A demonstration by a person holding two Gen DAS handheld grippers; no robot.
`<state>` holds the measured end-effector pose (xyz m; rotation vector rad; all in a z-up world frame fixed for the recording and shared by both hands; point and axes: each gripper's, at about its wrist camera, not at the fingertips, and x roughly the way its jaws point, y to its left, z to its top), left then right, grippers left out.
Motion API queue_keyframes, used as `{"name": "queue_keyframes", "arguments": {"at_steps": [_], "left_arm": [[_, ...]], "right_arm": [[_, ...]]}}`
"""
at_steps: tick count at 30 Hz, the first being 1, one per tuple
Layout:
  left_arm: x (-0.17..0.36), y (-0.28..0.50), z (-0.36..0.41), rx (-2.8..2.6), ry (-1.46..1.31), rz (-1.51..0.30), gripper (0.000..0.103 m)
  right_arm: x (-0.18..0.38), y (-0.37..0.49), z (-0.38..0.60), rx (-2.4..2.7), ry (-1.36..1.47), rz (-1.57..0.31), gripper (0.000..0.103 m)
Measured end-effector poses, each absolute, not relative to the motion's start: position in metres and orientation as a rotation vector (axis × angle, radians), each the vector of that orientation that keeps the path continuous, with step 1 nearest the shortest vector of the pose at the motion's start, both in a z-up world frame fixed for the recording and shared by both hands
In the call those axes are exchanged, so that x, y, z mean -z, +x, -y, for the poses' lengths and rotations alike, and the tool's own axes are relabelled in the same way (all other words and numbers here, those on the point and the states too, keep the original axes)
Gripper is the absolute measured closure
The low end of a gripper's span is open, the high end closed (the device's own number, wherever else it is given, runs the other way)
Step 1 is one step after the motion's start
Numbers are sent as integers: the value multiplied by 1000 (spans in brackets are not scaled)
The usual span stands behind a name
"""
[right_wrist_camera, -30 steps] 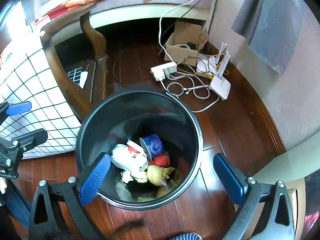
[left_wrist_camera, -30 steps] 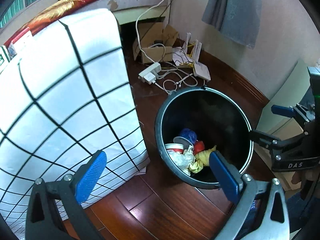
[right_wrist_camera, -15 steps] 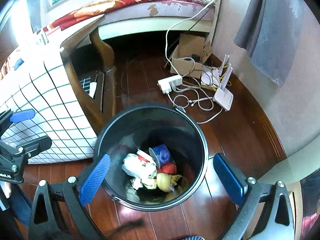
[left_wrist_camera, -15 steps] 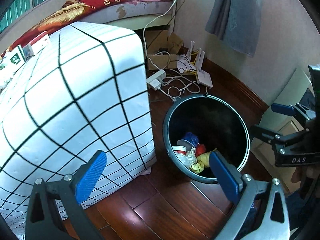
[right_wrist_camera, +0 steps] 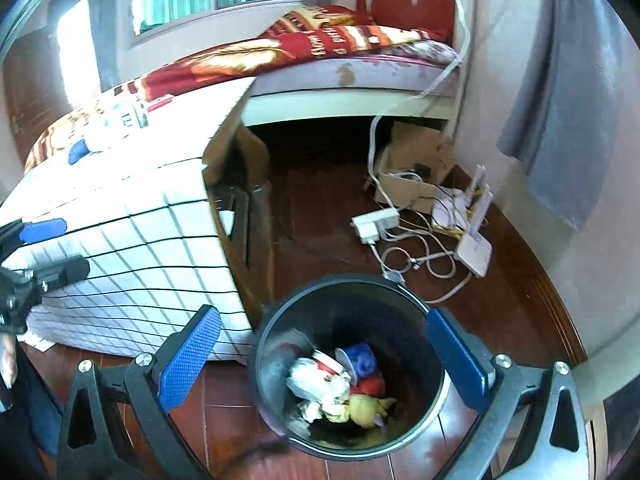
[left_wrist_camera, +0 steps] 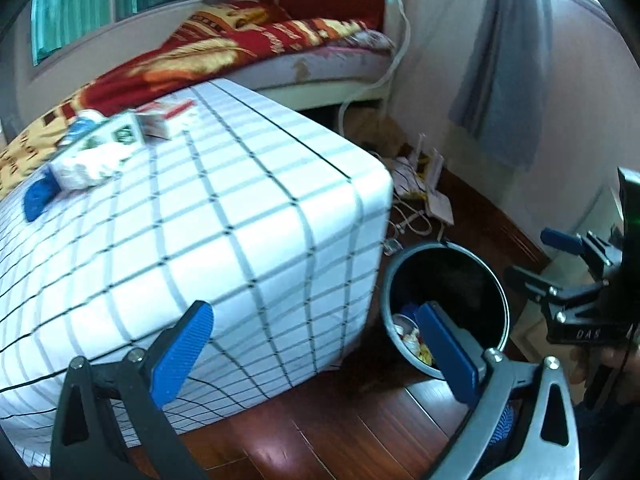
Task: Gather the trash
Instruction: 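Move both open tools back toward the remaining trash on the table, then grasp the red-and-white milk carton with the right tool while the left tool grasps the white tissue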
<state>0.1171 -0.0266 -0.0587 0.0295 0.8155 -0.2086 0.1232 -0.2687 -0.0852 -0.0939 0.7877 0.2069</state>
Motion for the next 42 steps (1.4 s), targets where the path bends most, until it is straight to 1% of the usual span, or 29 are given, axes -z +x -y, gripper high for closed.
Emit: {"name": "queue_keyframes", "arguments": {"at_steps": [7,11,18,21,22,25,29,31,35,40,41,42], "left_arm": [[35,107,-26,150,-68,-741,1],[24,106,-61,62,-69,-703,1],[13,132,-131,-80,-117,-692,8],[12,153,-147,-107,-123,-692,10],[12,159,-150,-115,-121,-693,10],[20,187,-161,-132,-135,-710,10],[28,217,-167,-126,-150,-731,10],[32,232,-169,-129,-146,-738,11],[44,262,-175,-129,-146,-774,16],[54,279,-174,-124,-134,-808,17],[55,280,-174,-121,-133,-814,17],[55,282,-174,-119,-135,-818,18]], "right_arm": [[50,124,226,-247,-139,-687,0],[30,131,198,-306,-132,-635,0],[1,168,131,-427,-150,-604,0],[-8,191,105,-467,-168,-609,5],[-10,202,94,-482,-183,-612,8],[-9,232,64,-517,-221,-630,10],[5,273,32,-558,-255,-676,22],[10,292,25,-575,-250,-698,23],[19,325,9,-598,-260,-721,24],[34,368,-21,-653,-284,-771,25],[36,373,-26,-655,-294,-776,30],[39,381,-31,-661,-298,-787,34]]}}
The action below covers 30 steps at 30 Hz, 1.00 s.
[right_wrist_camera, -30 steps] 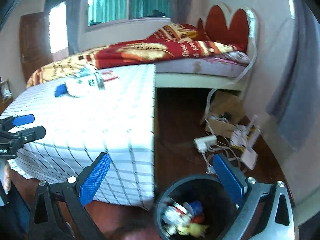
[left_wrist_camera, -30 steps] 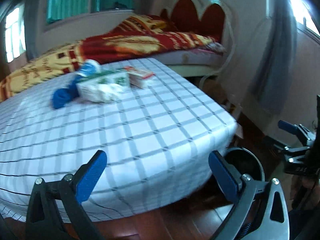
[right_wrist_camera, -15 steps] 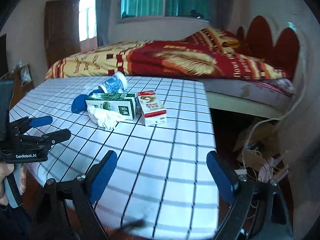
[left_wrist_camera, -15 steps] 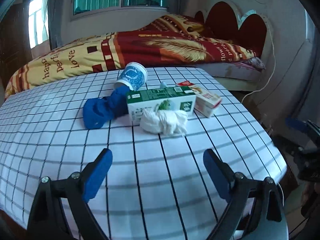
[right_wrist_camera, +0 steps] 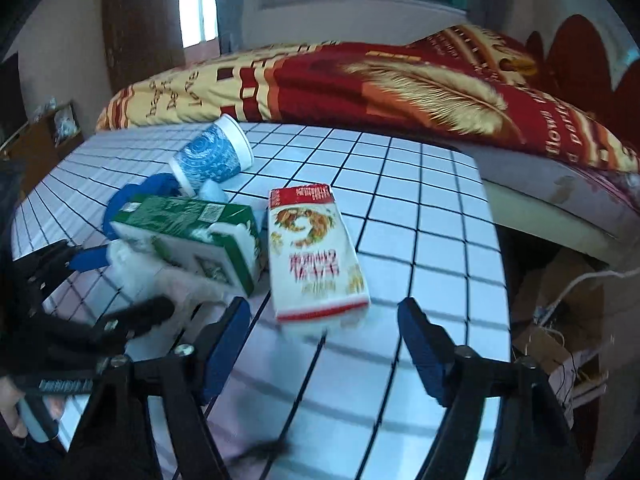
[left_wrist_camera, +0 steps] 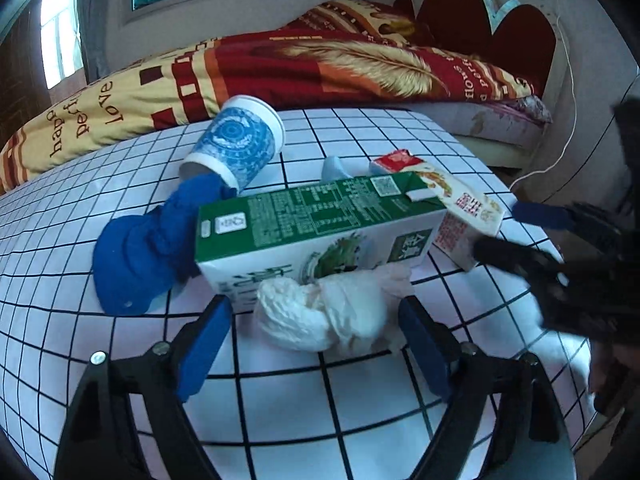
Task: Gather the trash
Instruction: 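Grasp the red-and-white milk carton with the right tool while the left tool grasps the white tissue, then carry the milk carton and tissue in both tools over the black bin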
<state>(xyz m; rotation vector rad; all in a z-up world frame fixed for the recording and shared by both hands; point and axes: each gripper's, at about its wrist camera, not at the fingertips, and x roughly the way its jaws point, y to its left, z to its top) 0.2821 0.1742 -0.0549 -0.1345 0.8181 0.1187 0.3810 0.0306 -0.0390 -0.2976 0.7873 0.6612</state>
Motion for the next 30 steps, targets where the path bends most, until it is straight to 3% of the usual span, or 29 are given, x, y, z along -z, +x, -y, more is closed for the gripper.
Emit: {"name": "queue_keyframes", "arguments": {"at_steps": [5,8,11,17,30], "left_arm": [[56,288,-172,-88,-152,-834,24],[57,292,-170,-54,-175,-841,44],[55,290,-165,-30,-183,-829,57],[46,269,-155,6,-176,-771,62],[23,192,-127,35,-119,-716,62]], "right_arm": [[51,396,-39,-687,-302,-828,48],[49,386,-27,-657,-296,-816,48],[48,376,-13,-631,-291,-810,48],[37,349,25,-587,-234,-782,48],[4,252,97,-507,-175,-696,48]]}}
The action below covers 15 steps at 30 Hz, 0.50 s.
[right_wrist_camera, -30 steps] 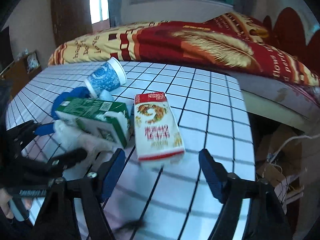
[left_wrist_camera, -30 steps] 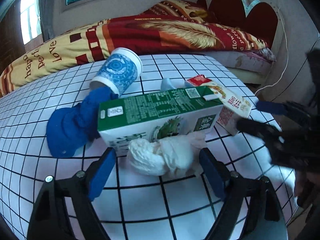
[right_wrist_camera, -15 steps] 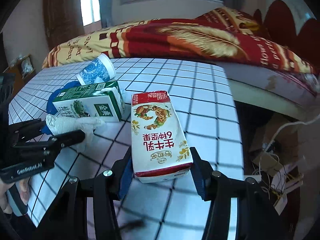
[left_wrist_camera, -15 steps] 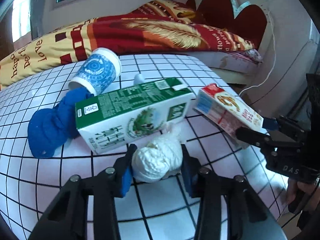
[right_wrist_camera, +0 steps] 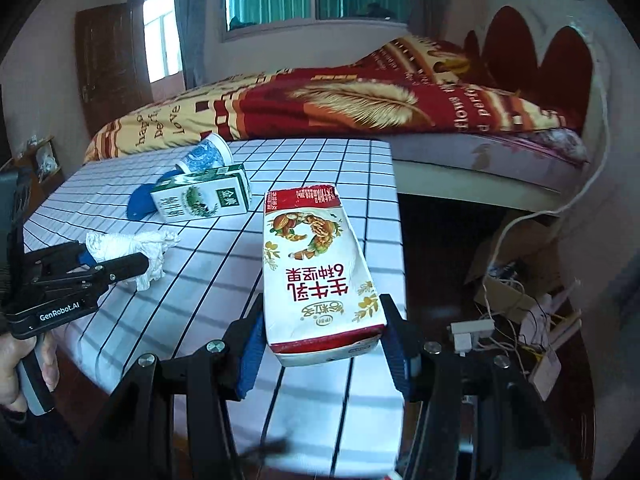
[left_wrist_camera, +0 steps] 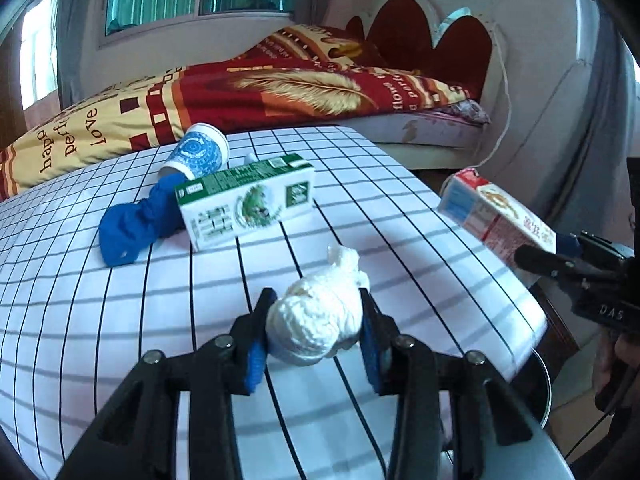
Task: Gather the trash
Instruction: 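Carry the milk carton and tissue in both tools over the black bin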
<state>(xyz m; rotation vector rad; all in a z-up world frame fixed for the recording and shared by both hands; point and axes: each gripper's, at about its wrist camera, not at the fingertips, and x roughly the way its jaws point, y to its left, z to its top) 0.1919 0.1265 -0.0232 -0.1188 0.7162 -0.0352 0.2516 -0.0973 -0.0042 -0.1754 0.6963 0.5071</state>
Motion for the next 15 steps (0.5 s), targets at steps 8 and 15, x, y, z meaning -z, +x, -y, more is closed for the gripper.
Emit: {"name": "queue_keyframes", "arguments": {"at_steps": [8,15], "left_arm": [[12,142,-101,72,-86,-682,62],[19,119,-78,99,-80,-690,62]], "right_arm": [[-7,188,138,-447,-151,-657,48],[-10,145,174,-399,-166,-645,48]]}}
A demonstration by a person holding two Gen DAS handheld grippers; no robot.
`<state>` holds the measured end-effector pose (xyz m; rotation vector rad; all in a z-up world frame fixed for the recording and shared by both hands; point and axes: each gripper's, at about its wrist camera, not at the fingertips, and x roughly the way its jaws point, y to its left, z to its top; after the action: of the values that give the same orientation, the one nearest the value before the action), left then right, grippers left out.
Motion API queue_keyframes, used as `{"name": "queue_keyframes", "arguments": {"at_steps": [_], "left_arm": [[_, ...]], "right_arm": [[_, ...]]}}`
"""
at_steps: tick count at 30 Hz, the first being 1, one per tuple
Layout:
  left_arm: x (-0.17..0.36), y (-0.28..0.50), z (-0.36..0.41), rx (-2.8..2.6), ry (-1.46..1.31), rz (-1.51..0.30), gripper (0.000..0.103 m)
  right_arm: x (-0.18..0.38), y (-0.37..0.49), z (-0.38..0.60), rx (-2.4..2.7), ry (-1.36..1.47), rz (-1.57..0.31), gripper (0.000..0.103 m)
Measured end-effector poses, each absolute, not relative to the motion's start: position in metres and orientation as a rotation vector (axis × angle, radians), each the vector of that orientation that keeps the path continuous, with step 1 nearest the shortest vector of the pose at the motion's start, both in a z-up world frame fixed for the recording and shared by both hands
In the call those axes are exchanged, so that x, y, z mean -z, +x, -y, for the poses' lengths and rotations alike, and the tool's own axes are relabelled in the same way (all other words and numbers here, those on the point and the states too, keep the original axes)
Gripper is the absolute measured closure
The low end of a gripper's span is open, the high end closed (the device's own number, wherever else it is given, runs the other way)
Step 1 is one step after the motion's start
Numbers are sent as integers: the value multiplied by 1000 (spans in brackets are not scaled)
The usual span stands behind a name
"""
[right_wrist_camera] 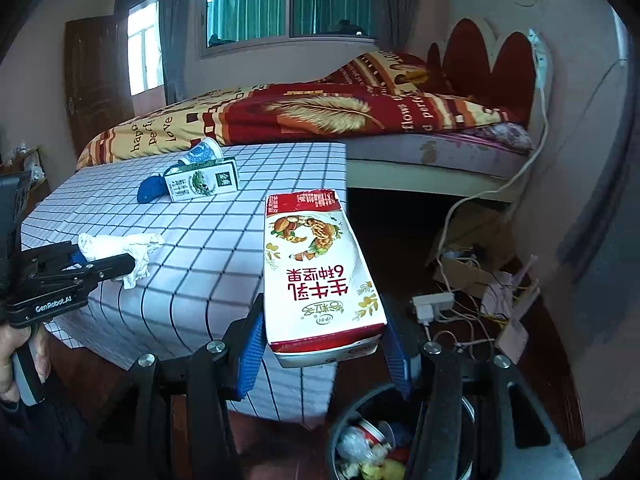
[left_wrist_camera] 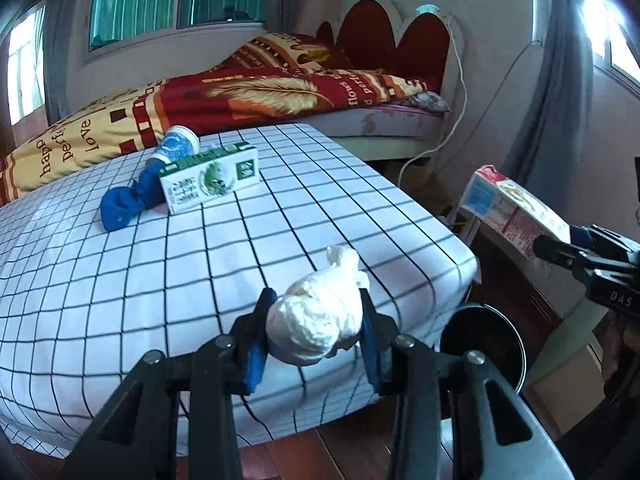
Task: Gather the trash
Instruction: 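Carry the milk carton and tissue in both tools over the black bin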
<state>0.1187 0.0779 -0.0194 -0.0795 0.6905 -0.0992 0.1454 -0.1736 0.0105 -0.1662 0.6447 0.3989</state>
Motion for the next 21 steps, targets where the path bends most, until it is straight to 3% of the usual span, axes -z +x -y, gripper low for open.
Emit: {"name": "queue_keyframes", "arguments": {"at_steps": [21], "left_arm": [[21,116,22,271,14,-710,62]], "right_arm": [[5,103,273,-235,-66,-654,49]]}}
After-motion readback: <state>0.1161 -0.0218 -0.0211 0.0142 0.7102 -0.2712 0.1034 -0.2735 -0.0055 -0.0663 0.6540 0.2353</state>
